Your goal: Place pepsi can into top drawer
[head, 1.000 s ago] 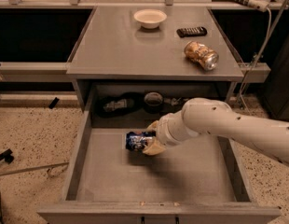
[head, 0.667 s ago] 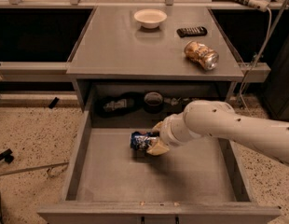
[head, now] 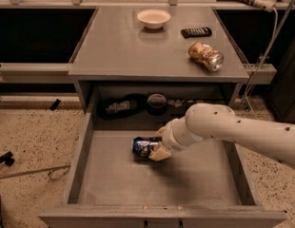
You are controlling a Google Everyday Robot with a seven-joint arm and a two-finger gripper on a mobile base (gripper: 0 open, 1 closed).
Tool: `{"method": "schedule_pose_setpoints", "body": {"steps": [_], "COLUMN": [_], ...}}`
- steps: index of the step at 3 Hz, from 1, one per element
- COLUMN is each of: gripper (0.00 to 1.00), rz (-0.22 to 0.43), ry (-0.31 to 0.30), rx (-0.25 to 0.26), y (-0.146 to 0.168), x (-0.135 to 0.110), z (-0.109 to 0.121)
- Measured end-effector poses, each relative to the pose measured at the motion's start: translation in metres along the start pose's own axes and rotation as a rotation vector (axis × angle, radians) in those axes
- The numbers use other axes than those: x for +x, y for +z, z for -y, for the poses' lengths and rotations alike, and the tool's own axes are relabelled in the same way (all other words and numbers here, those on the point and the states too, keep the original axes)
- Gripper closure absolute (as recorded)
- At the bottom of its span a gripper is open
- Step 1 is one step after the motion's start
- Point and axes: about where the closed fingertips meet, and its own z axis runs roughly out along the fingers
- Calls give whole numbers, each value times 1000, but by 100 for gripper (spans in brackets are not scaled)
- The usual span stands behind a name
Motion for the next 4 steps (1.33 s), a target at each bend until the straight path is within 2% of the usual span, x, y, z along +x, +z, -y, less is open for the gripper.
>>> {"method": "schedule_pose_setpoints", "body": {"steps": [1,2,3,4], "gripper": [100,100,81,58], "rz": [21,21,21,21], "ry": [20,20,20,20], "rx": [-58,-59,-59,-59], "y": [15,13,13,13], "x": [4,3,3,3], "z": [-7,-6,-6,-6]}}
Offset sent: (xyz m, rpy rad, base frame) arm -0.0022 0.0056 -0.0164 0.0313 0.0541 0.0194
